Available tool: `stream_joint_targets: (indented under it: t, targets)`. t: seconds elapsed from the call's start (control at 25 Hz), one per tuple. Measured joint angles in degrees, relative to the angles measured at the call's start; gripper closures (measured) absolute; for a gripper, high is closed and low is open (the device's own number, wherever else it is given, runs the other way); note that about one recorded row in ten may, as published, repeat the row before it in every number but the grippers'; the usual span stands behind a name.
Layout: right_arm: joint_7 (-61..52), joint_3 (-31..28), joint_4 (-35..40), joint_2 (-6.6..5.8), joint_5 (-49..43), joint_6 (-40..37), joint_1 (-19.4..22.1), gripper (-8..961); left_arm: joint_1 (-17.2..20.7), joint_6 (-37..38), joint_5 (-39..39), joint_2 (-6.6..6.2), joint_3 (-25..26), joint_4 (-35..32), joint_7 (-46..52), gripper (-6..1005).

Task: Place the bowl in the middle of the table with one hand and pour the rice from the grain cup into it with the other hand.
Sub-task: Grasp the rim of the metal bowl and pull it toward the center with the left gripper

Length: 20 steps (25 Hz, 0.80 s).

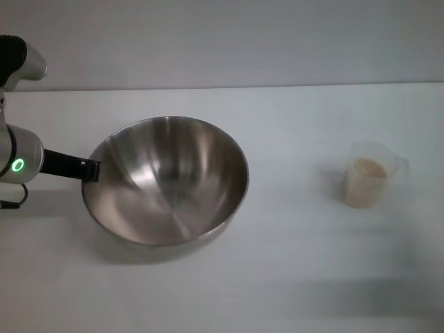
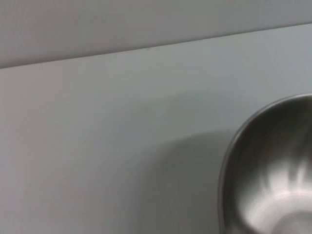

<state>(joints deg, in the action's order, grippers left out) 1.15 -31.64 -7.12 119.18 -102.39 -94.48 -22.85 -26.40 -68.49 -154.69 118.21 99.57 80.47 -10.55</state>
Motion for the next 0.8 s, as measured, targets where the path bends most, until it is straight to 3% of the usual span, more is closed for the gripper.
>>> stream_joint_targets:
  t: [0.44,0.8]
  targets:
    - [0.13,0.00,0.00,0.00,0.00,0.00,0.00,298,-0.72,-0.50,0.65,-0.05,1.78,-1.36,-0.75,933]
    - [0.16,0.00,-0.18,0.00,0.00,-0.20,0.00,297,-3.05,-5.12,7.19,-0.14,10.11,-2.74,-6.10,947]
